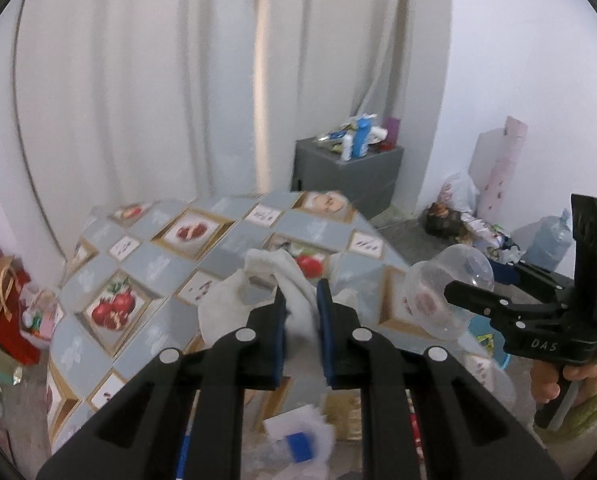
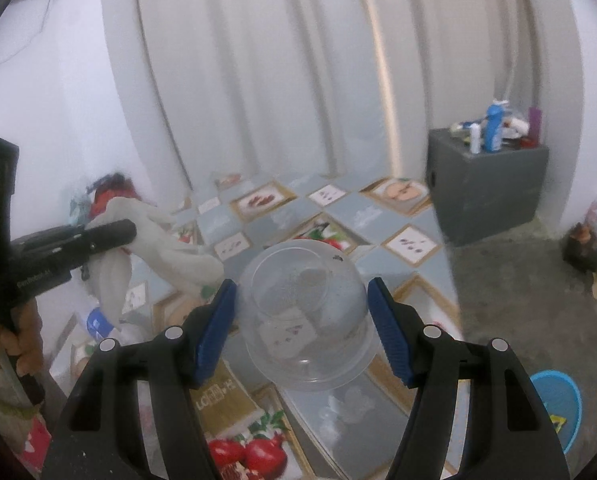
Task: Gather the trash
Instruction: 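Carry the glove and cup over the blue wastebasket with both grippers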
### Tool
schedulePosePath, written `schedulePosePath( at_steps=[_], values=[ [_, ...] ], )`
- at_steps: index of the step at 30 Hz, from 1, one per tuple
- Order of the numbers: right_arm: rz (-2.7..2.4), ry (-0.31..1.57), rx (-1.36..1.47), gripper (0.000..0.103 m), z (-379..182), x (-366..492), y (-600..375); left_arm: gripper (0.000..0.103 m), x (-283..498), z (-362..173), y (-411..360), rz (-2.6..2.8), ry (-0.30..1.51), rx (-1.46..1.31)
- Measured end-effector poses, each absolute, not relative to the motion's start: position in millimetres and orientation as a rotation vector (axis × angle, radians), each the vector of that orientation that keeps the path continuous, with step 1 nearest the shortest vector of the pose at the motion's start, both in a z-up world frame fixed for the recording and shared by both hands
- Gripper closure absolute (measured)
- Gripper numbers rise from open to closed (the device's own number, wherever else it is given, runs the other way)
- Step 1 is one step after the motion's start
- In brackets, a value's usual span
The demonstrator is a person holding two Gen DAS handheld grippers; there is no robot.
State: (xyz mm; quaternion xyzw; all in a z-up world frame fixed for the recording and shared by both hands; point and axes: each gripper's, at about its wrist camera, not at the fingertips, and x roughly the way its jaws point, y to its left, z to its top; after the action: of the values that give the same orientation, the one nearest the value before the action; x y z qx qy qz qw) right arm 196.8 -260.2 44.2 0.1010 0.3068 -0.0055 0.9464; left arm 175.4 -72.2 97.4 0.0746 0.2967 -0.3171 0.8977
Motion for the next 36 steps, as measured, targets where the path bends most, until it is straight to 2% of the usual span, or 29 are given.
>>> schedulePosePath(
  at_steps=[8,17,26,34,35,36],
  values=[
    [-0.156,0.574,0.271,0.04,50.9,130.2,-315.0,0.089,146.1,116.9,-141.1,-0.826,0.621,0.18],
    [-0.473,0.583,0.391,0.04,22.7,40.2,-413.2,0.089,107.5,103.6,-304.2,-1.115,0.701,0.3],
    [-0.687,0.66,0.634,0.04,-53.9,-8.4,-509.4,0.089,89.6,-2.4,-482.3,-1.242,0.98,0.499],
    [-0.779,0.664,0.812,0.039,-112.5,-3.8,-572.3,0.089,99.9,-80.9,-571.8,-1.207,1.125,0.541],
    [-0.787,0.655,0.826,0.039,-114.5,-9.6,-575.6,0.088,99.8,-85.1,-577.2,-1.209,1.133,0.539],
    [-0.799,0.648,0.841,0.038,-118.2,-12.6,-579.2,0.081,100.0,-91.8,-586.5,-1.205,1.144,0.531]
  ],
)
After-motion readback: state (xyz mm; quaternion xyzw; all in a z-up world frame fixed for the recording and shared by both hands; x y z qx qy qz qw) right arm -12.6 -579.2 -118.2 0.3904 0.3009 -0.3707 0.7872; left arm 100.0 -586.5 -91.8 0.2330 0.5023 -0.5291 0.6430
